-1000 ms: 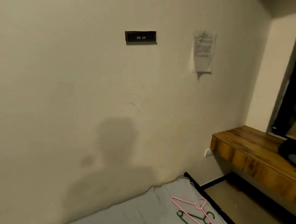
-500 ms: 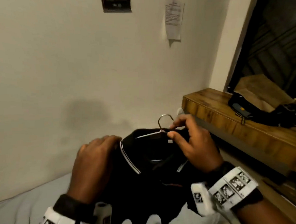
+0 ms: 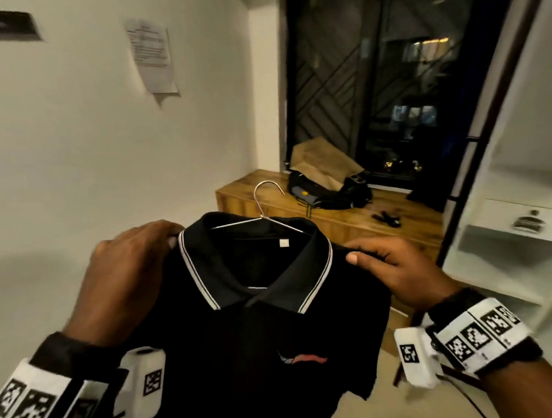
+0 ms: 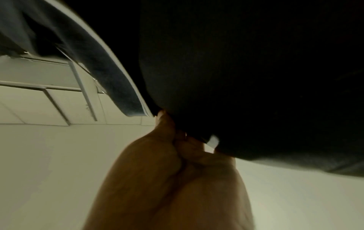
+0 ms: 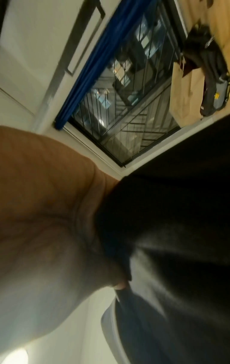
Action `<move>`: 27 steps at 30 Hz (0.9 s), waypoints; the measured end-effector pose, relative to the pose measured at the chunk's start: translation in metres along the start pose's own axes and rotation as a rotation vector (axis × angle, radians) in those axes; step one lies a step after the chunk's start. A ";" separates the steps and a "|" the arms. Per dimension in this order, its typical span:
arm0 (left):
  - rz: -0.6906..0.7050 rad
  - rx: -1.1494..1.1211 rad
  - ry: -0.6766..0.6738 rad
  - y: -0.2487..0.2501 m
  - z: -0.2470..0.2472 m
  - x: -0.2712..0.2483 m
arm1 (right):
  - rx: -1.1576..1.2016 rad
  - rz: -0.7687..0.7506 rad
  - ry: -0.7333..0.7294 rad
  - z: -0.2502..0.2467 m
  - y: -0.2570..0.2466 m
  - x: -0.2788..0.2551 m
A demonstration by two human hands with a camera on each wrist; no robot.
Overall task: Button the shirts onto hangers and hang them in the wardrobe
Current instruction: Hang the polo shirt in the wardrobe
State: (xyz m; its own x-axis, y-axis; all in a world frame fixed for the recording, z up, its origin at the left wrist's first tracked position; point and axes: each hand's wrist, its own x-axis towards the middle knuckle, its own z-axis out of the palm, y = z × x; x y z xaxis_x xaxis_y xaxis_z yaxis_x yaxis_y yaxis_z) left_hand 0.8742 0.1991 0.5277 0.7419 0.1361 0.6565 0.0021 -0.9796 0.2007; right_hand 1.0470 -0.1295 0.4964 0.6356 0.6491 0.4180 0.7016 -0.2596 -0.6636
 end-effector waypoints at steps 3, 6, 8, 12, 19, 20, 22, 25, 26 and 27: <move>0.084 -0.057 -0.015 0.055 0.036 0.032 | 0.124 0.056 0.144 -0.055 0.011 -0.053; 0.159 -0.168 -0.008 0.108 0.075 0.061 | 0.136 0.113 0.282 -0.107 0.030 -0.099; 0.247 -0.300 0.013 0.149 0.100 0.080 | -0.090 0.158 0.333 -0.140 0.045 -0.124; 0.339 -0.524 -0.027 0.221 0.145 0.112 | -0.268 0.213 0.368 -0.197 0.057 -0.160; 0.437 -0.834 -0.283 0.305 0.211 0.162 | -0.307 0.338 0.566 -0.266 0.080 -0.217; 0.461 -0.868 -0.335 0.314 0.217 0.168 | -0.314 0.347 0.591 -0.271 0.081 -0.224; 0.564 -0.930 -0.387 0.334 0.229 0.183 | -0.338 0.373 0.630 -0.281 0.080 -0.236; 0.706 -0.885 -0.391 0.376 0.254 0.200 | -0.391 0.426 0.695 -0.300 0.077 -0.255; 0.734 -0.842 -0.364 0.391 0.264 0.204 | -0.406 0.443 0.722 -0.307 0.076 -0.261; 0.749 -0.812 -0.335 0.406 0.273 0.207 | -0.420 0.463 0.746 -0.314 0.075 -0.267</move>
State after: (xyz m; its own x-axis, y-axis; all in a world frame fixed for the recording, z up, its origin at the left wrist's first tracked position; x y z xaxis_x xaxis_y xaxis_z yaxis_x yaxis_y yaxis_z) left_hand 1.2123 -0.2107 0.5466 0.5159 -0.6045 0.6071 -0.8557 -0.3980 0.3308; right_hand 1.0312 -0.5468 0.5302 0.8167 -0.1642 0.5531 0.2965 -0.7030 -0.6464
